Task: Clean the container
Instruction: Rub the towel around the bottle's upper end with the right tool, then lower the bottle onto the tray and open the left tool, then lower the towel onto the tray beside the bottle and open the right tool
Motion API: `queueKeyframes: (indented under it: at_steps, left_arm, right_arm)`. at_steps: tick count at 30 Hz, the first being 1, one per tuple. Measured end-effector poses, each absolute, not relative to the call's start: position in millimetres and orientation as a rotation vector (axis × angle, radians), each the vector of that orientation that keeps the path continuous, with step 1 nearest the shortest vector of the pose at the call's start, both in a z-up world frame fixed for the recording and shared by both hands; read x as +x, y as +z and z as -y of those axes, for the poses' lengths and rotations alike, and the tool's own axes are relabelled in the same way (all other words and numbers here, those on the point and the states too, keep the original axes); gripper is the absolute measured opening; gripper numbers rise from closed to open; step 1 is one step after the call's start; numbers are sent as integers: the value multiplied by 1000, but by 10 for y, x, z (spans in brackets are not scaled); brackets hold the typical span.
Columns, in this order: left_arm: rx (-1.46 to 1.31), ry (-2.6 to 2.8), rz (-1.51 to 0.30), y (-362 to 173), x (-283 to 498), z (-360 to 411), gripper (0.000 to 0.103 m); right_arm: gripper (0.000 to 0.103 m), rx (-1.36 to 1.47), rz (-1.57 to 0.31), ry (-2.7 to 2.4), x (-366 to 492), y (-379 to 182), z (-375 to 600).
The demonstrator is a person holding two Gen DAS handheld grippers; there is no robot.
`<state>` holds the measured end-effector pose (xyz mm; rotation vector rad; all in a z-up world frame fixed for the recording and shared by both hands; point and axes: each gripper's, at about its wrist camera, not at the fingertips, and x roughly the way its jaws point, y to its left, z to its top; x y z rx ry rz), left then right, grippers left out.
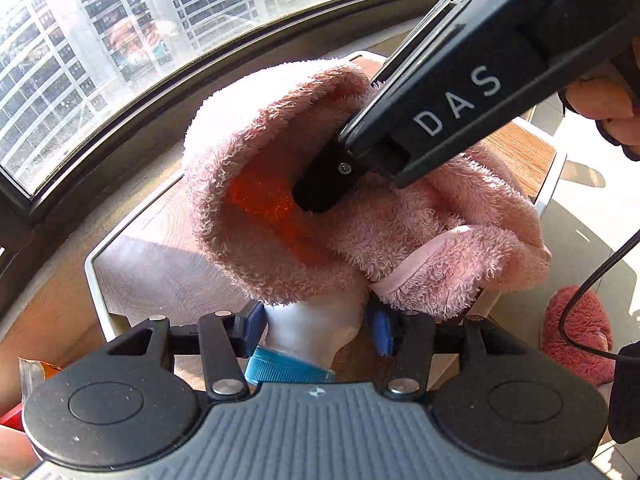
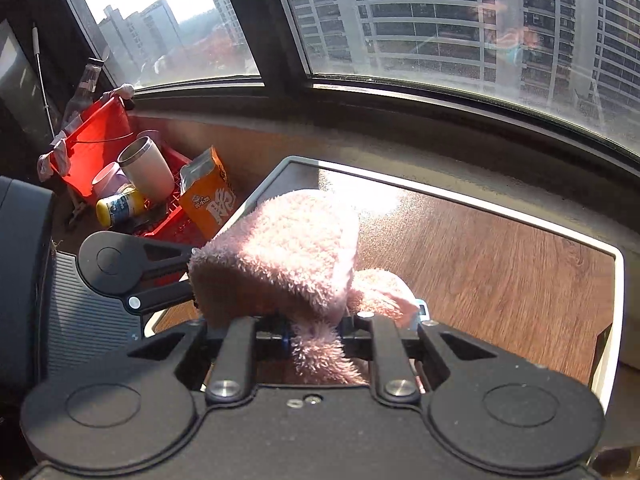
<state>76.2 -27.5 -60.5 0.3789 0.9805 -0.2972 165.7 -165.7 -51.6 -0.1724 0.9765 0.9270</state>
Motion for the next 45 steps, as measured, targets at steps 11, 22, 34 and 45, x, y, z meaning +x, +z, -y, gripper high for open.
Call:
queueKeyframes:
  at_steps: [11,22,34,45]
  left_arm:
    - [383,-299,-975,-676,839,330,52]
    - [362,-295,-967,-698,893,171,55]
    - [269,-313,-1009,-604,875,13,79]
    - [160,-244,-995,-185,633,-182,84]
  right_arm:
    - [19,-195,-915,699,1918,-611,1851]
    - [25,-169,-966,567,2024,-739,1993]
    - [61,-139,-969,505,1989,-506,2069]
    - [84,-74,-896,488,1530,-19,2139]
